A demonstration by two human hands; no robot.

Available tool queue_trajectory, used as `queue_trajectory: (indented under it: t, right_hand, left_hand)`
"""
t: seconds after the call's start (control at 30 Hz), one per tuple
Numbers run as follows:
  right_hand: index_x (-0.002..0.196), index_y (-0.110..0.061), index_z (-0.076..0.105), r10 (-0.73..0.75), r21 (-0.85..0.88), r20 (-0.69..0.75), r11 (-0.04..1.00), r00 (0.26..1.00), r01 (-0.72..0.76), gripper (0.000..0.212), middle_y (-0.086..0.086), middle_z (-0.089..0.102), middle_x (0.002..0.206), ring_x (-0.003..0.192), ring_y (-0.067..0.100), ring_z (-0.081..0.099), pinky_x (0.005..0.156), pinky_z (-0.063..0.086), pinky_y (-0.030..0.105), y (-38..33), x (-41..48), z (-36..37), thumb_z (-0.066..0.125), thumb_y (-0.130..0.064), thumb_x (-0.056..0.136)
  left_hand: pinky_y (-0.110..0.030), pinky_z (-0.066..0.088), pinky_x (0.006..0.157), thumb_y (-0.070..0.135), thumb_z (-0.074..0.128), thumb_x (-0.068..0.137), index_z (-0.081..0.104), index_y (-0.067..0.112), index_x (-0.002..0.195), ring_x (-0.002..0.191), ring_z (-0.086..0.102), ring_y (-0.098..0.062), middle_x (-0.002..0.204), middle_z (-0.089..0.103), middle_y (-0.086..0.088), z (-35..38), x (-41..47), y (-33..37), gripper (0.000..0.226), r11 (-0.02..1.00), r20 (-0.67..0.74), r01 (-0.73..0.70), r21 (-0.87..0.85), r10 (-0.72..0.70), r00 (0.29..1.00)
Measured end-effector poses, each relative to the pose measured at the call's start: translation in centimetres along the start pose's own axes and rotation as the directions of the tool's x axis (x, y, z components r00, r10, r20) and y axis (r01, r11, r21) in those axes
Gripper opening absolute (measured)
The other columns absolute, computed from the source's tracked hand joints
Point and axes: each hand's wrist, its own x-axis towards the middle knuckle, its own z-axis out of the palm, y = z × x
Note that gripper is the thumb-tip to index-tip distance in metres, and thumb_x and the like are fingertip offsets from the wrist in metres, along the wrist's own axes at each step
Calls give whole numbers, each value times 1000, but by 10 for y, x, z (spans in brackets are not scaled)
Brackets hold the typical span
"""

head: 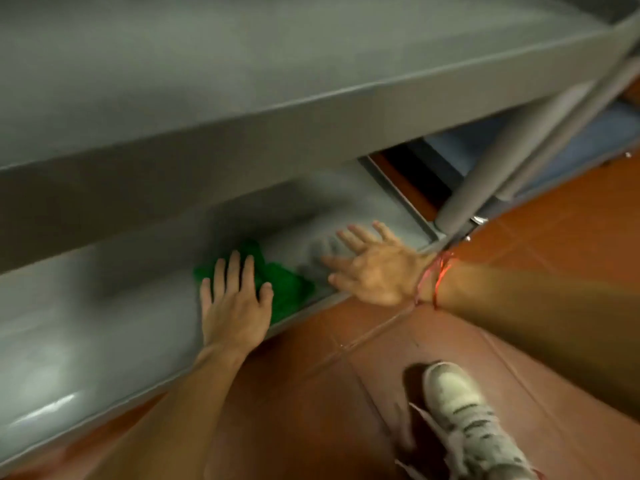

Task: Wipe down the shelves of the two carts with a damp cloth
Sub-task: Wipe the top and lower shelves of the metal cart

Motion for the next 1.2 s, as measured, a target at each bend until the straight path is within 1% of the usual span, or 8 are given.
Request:
queue_trajectory:
  t: [0.1,0.2,0.4,0.57,0.77,0.93,1.07,1.2]
  right_hand:
    - [156,-43,12,68,-2,5,998,998,-68,58,11,0,167,154,30,-6,122,-3,57,23,-1,-6,15,-60,101]
    - [157,-41,16,85,48,3,995,996,-85,60,12,3,167,154,30,-4,123,-1,55,31,11,-2,16,-62,101]
    - [156,-35,22,92,113,-236,991,967,-67,62,18,14,163,151,35,9,122,12,53,48,57,56,19,-60,99]
    - [157,-34,15,281,283,-349,941,894,-186,70,23,9,163,152,37,5,121,8,57,70,75,98,13,-67,96]
    - [157,-28,20,262,352,-417,930,870,-111,76,26,10,162,152,38,8,122,6,56,75,73,103,6,-67,93]
    - [154,-27,30,278,342,-463,932,842,-119,78,28,19,159,149,40,16,121,10,56,74,78,108,10,-70,93]
    - [155,-28,27,289,330,-482,934,827,-134,83,27,19,160,149,40,16,122,10,55,74,80,114,5,-75,89]
    - [156,-31,26,331,386,-477,911,814,-144,86,25,15,162,151,38,11,124,6,52,72,80,110,3,-76,86]
  left_hand:
    - [-52,17,119,53,16,93,32,18,154,148,21,-28,161,27,-8,9,2,-9,72,998,-72,-41,55,45,996]
    - [-50,13,121,54,13,93,24,20,156,150,14,-26,164,19,-6,10,1,-9,73,996,-55,-54,70,58,997]
    - [-42,0,123,54,17,98,9,25,158,152,-1,-17,166,4,3,18,2,-11,67,997,-88,-29,70,36,995]
    - [-45,10,122,59,13,89,22,19,156,152,12,-23,165,17,-2,16,1,-6,79,994,-104,-8,105,19,994]
    - [-51,17,120,54,16,88,33,8,150,149,18,-29,162,24,-10,-5,13,10,80,954,-31,-58,295,71,997]
    - [-45,-2,124,51,17,89,9,11,158,152,1,-19,166,5,-5,4,21,7,80,978,15,-150,147,149,989]
    - [-48,0,123,51,22,89,5,14,158,152,-1,-18,166,4,-2,6,43,0,80,957,23,-265,119,264,964]
    - [-51,1,122,52,21,88,8,16,159,152,1,-16,166,7,1,7,50,0,81,955,2,-282,94,283,959]
